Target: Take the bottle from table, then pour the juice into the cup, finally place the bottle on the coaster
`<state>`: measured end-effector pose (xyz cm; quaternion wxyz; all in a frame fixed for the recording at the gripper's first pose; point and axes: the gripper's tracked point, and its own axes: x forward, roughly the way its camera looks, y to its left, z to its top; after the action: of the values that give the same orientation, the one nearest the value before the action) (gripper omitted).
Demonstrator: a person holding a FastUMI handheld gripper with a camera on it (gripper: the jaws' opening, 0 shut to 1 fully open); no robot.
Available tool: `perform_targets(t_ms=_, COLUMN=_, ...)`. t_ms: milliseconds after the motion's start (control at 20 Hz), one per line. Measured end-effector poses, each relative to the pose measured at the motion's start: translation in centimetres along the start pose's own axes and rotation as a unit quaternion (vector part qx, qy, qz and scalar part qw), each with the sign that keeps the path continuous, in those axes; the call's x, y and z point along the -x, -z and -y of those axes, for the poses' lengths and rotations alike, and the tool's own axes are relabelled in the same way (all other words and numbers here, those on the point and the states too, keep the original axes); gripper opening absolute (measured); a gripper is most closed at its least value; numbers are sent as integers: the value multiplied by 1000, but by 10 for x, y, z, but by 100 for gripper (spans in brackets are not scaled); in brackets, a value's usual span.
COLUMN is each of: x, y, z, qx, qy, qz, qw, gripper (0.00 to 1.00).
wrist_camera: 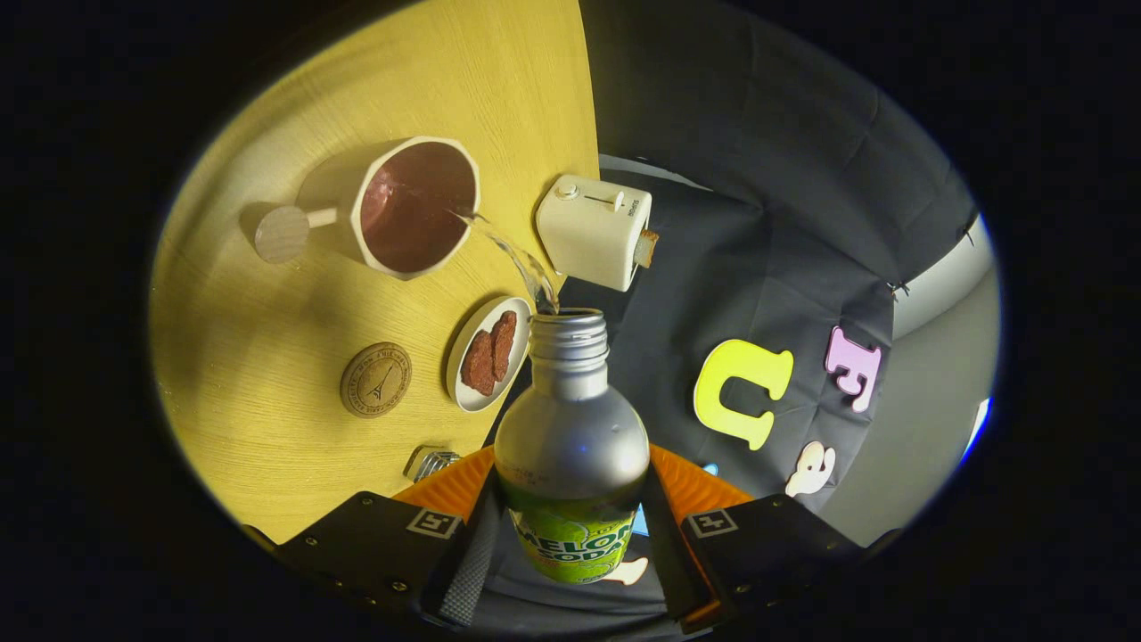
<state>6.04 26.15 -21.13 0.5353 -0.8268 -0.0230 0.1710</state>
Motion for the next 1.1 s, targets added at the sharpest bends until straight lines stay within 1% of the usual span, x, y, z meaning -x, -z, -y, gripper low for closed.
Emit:
perform_targets(t_ms=450, x=-5, y=-4, z=7, qx=19, qy=8, qz=9, qw=1000, gripper=77)
perform_targets(t_ms=750, x=-7, y=-3, z=6, qx=34, qy=5, qz=10, qw=999, gripper=77)
perform_targets(t_ms=1100, x=-11, y=-1, z=8, qx=38, qy=9, qz=9, qw=999, gripper=77)
